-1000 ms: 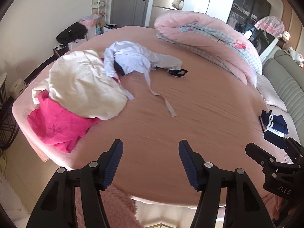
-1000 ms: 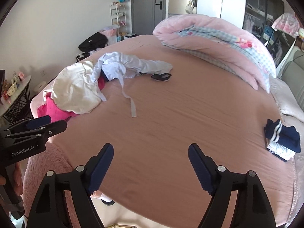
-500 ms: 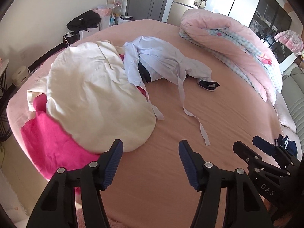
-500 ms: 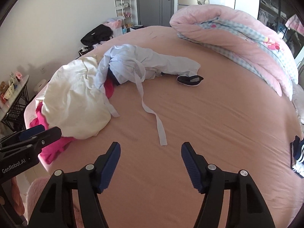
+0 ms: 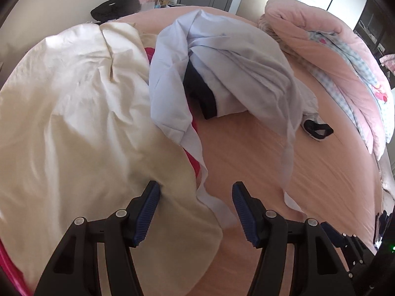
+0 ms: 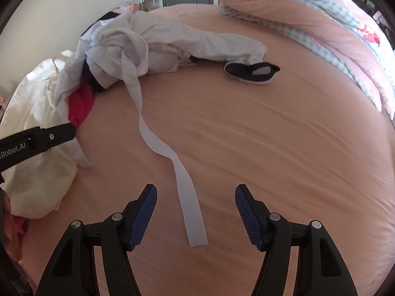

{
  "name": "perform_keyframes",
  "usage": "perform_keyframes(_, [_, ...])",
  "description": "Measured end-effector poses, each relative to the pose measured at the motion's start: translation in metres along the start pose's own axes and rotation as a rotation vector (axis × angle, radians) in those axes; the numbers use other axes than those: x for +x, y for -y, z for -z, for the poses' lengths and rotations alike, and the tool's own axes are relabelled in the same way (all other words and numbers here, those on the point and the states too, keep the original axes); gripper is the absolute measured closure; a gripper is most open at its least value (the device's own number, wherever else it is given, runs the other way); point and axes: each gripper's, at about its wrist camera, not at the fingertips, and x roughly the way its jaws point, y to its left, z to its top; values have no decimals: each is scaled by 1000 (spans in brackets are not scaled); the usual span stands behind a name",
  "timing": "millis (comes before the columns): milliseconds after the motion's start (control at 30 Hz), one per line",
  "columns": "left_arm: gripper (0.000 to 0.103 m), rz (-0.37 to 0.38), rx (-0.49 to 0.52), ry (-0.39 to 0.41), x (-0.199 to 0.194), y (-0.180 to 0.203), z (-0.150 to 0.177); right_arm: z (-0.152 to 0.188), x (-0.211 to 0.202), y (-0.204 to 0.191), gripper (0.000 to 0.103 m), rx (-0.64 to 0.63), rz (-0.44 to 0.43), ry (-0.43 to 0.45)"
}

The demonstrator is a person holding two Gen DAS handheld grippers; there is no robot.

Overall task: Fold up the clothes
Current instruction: 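Grasp the grey shirt with the left gripper while the right gripper grasps its other edge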

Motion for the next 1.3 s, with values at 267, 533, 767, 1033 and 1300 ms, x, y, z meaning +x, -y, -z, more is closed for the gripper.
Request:
perform_keyframes(267, [94, -76, 67, 108, -14, 3, 9, 1, -7, -12, 103, 3, 58, 76])
perform_keyframes(533, [96, -61, 103, 136, -49, 11, 29, 9, -44, 21, 103, 56, 134, 124])
perform_keyframes(767, [98, -18, 140, 126, -67, 23, 46, 25, -84, 72, 103, 135, 197, 151])
perform_keyframes(1033, [96, 90, 53, 91, -42, 22, -7, 15, -88, 71, 100, 138, -84, 79])
perform_keyframes(1300, [82, -52, 36, 176, -17, 6, -50, -65, -47, 0, 31, 11, -133, 180])
